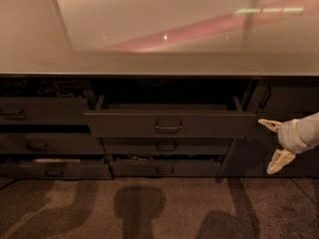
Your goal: Open top drawer
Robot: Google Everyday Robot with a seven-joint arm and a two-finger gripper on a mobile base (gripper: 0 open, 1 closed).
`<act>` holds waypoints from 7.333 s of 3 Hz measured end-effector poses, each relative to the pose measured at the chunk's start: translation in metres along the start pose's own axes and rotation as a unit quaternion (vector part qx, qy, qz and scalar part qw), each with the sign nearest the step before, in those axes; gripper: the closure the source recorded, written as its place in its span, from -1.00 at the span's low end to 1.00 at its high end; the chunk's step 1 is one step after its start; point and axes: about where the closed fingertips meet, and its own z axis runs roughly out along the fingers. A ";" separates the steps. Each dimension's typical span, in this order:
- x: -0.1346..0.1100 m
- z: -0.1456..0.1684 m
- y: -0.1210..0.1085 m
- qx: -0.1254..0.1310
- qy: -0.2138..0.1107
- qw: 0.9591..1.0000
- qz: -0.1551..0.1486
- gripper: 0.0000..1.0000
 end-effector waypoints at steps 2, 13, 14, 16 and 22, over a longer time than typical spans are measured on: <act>-0.078 -0.031 -0.069 -0.047 -0.037 0.998 -0.034 -1.00; -0.075 -0.023 -0.060 -0.074 -0.051 0.996 -0.021 1.00; -0.075 -0.023 -0.060 -0.074 -0.051 0.996 -0.020 1.00; -0.080 -0.013 -0.077 -0.080 -0.030 0.996 -0.011 1.00; -0.141 0.032 -0.029 -0.090 0.064 0.991 -0.073 0.16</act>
Offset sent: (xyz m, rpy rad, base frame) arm 0.0718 0.0968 0.1474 0.0222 0.0392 0.1829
